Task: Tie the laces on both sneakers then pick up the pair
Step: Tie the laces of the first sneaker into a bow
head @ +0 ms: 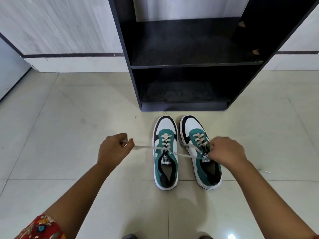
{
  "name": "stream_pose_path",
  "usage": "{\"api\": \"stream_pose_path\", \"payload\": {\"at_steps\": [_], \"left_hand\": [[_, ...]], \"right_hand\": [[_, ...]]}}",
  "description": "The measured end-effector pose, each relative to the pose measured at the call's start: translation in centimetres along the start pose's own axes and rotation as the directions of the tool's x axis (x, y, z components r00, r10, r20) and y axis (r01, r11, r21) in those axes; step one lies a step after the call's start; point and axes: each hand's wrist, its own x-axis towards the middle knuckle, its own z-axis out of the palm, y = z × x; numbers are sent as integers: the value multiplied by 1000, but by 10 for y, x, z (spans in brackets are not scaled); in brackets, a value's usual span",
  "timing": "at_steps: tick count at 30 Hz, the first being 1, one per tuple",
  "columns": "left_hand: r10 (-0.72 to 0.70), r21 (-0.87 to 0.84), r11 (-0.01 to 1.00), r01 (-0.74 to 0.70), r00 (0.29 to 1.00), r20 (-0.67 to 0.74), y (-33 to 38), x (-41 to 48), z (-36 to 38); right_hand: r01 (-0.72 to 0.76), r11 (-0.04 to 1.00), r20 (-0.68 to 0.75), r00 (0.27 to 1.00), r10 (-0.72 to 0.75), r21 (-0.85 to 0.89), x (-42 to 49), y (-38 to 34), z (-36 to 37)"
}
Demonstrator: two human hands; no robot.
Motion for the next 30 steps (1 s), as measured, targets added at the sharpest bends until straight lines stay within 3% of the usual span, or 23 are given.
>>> {"api": "stream_pose_path", "payload": {"at_steps": [2, 4, 7, 10, 12, 14, 21, 26, 30], "left_hand": [[-108, 218, 974, 66, 977, 186, -14, -3, 1], [-109, 324, 946, -19, 922, 371, -18, -10, 7], [124, 158, 969, -190, 926, 356, -9, -14, 21], [281, -17, 957, -291, 906, 315, 12, -12, 34], [307, -76, 951, -299, 897, 319, 22, -11, 41], [336, -72, 941, -330, 895, 293, 27, -11, 50], [430, 93, 886, -454, 880, 204, 27, -15, 56], [519, 169, 821, -545, 837, 174, 17, -17, 51], [496, 217, 824, -524, 851, 172, 13, -17, 50]], "right_hand": [[-7, 966, 112, 993, 37, -258, -3, 0, 9], [36, 928, 112, 994, 6, -371, -7, -7, 13], [67, 901, 19, 998, -65, -428, -11, -15, 7], [171, 940, -155, 962, -224, -296, -12, -32, 6], [289, 949, -189, 932, -309, -129, -13, -56, 20], [340, 940, -152, 928, -341, -29, -10, -73, 42], [319, 904, -126, 947, -295, 283, 0, -54, 61], [290, 919, -171, 953, -251, 269, 3, -38, 53], [231, 959, -146, 967, -207, 167, 7, -31, 56]]}}
